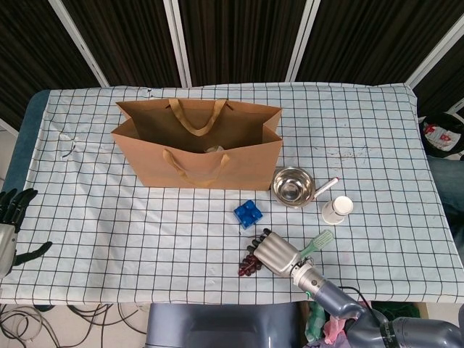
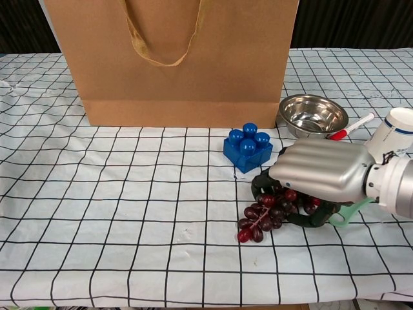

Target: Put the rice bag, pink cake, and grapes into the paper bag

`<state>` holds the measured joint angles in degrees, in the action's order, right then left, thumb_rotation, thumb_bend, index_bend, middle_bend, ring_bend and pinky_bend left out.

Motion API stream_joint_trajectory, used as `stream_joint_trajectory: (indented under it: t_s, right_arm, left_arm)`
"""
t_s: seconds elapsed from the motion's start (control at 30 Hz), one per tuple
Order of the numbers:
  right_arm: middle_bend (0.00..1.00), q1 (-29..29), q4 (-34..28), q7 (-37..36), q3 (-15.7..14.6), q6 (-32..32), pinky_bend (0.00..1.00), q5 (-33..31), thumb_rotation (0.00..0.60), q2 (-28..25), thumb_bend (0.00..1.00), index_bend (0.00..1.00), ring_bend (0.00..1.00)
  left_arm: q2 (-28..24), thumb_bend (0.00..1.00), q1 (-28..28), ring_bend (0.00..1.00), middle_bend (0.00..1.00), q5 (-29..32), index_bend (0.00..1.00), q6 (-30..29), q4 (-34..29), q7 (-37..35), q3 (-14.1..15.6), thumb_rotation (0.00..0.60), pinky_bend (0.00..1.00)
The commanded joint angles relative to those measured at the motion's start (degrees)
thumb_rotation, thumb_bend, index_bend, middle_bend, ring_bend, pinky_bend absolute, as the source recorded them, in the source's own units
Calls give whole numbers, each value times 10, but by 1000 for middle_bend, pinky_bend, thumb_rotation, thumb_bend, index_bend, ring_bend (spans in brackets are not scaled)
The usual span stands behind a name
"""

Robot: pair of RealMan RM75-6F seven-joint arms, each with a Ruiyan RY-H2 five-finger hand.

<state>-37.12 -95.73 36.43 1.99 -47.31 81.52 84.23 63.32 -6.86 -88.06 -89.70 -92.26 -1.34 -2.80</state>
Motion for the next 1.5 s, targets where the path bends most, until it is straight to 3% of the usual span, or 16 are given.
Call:
stream_joint_trajectory:
  t_s: [0.03,0.27,0.73,0.9,1.1,1.23,1.4,1.5]
  right_arm:
    - [389,-1,2,-1,-1,-2,313,0,600,1,399,369,455]
    - [439,-1,4,-28,0,-14,328,-3,600,1,477,446,500]
    - [461,16,-16,-42,-6,-78,328,32,600,-28,483,492,520]
    - [472,29,-59,-36,-5,-119,328,58,600,-64,483,521,520]
    - [483,45,-146,-39,-5,-162,341,93,600,-150,483,530,529]
    - [486,49,-196,-44,12,-187,367,103,600,-207,482,531,541]
    - [498,30,-241,-47,50,-169,395,75,600,-280,483,547,563]
    - [499,-7,-248,-29,92,-135,395,36,600,-313,482,548,565]
  left_arm:
    - [0,83,0,0,101,-1,97,0,-1,0,0,600,29]
    - [-3,83,0,0,101,-3,108,6,-3,-3,2,600,29]
    - [-9,83,1,0,101,-3,130,12,-8,-3,2,600,29]
    - [-10,83,2,0,101,-5,130,11,-8,-8,1,600,29]
    - [-13,83,2,0,101,-4,130,14,-6,-18,0,600,29]
    - [-14,83,0,0,101,-6,130,20,-6,-21,2,600,30]
    - [-16,83,-1,0,100,-14,130,23,-7,-22,6,600,30]
    - [-19,83,1,0,101,-19,130,20,-10,-26,8,600,30]
